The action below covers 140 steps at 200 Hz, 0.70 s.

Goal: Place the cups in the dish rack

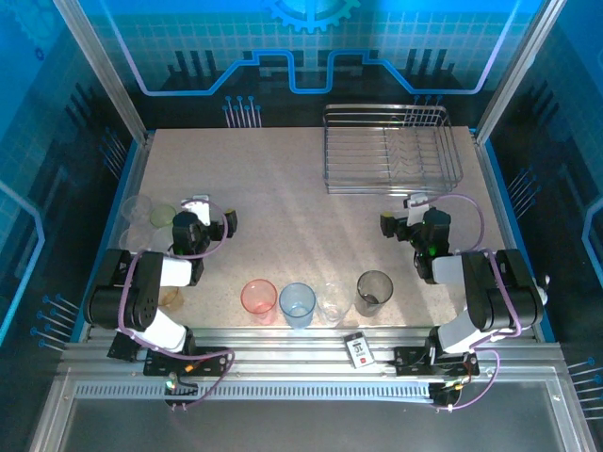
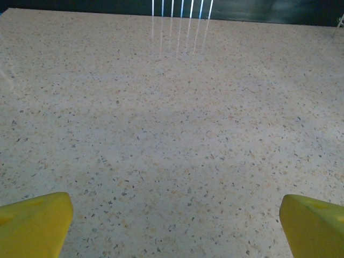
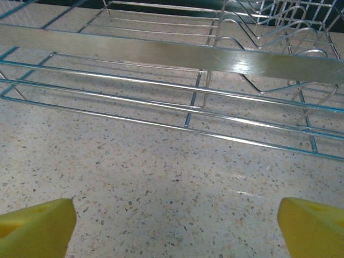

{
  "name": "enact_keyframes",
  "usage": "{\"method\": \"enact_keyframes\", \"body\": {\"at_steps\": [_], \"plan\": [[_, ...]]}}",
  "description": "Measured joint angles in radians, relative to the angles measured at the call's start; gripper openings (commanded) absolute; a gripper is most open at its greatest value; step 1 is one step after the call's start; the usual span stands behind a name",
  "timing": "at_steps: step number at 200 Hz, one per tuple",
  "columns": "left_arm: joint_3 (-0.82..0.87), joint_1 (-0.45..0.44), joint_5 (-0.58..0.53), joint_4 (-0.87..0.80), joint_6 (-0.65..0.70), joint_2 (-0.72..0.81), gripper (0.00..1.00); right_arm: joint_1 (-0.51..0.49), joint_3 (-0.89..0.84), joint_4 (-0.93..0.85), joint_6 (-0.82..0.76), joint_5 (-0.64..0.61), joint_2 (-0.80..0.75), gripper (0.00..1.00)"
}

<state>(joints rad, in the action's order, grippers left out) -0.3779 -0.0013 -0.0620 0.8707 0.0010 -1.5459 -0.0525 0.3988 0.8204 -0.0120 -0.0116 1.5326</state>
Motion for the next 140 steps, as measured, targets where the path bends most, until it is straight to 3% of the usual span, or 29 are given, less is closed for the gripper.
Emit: {"method": "enact_keyframes", "body": {"at_steps": [43,66,103,140], "plan": [[-0.063,-0.015,-0.016,-0.171,0.002,0.114,0.99,-0.084,0.005,-0.063,-0.032,-0.137,-0.123,0.97],[-0.085,-0.048,-0.084,-0.250,-0.005,0.236,0.99,-0.182,0.080,-0.238,-0.036,-0.237,-0.239,0.96],[-0.234,-0.056,-0.235,-0.529,-0.055,0.451,0.99,-0.224,0.515,-0.647,0.093,-0.255,-0.265,0.94],[-0.471,-0.056,-0.279,-0.872,-0.114,0.554,0.99,-0.293,1.001,-0.959,0.204,-0.220,-0.042,0.92]]}}
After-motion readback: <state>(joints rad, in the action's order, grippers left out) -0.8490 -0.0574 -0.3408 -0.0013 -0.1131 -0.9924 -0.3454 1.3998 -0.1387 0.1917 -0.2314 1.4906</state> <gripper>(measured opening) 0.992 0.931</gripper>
